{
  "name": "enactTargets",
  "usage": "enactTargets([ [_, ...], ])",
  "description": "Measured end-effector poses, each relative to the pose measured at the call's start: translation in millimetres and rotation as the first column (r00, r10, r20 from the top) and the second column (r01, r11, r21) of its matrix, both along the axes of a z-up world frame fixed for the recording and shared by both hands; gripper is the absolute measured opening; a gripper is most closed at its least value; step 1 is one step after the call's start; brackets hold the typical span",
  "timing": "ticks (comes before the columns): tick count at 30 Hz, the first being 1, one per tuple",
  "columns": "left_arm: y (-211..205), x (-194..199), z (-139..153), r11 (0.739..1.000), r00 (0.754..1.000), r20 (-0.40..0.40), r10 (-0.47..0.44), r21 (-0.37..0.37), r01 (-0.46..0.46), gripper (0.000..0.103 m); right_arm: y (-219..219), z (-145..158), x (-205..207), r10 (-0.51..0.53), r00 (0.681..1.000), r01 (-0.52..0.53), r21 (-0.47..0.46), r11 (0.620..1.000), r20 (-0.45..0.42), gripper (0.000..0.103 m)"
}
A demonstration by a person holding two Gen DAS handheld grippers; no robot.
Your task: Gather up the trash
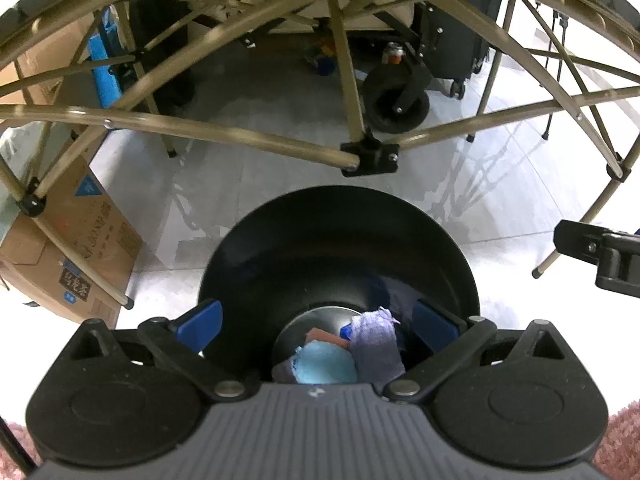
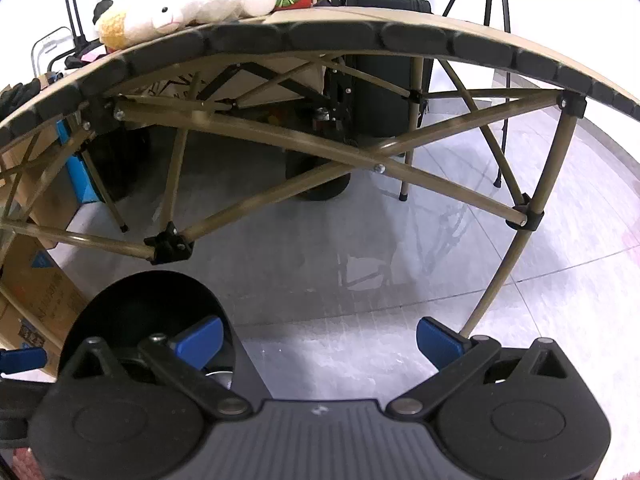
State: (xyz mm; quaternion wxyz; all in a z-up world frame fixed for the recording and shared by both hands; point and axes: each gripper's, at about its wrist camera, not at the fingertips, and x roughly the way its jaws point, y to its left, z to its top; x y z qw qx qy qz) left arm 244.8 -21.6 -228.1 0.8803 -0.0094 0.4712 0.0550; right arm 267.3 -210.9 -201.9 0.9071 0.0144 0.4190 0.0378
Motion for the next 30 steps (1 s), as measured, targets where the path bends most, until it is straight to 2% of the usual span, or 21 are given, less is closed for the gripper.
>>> enactTargets([
  [8,11.1,-8.4,16.3,0.999,0.998,0.053,0.032,0.001,-0.032,0.103,-0.7,12.5,-4.1,0.003,0.999,-0.004,0.022,1.000,0.047,0.103],
  [14,18.5,-18.4,32.6,0.999,0.994,0.095,0.043,-0.015,-0.042,0.103,0.9,22.7,-14.1,0.027,0.995,-0.030,0.037,0.999,0.091,0.103],
  [19,21.9,-33.5,50.1,0.999,0.987,0.156,0.046,0.005,-0.047,0.103,4.1,35.5,-30.0,0.067,0.986,-0.075,0.048,0.996,0.153,0.103],
  [25,20.4,-55.5,75.9,0.999,0.968,0.249,0.039,0.022,-0.046,0.103,7.4,54.1,-53.3,0.130,0.964,-0.153,0.084,0.985,0.233,0.103],
  [30,20.9,-70.0,100.8,0.999,0.947,0.320,0.036,0.002,-0.039,0.103,7.8,81.8,-76.5,0.166,0.924,-0.209,0.090,0.974,0.345,0.103],
])
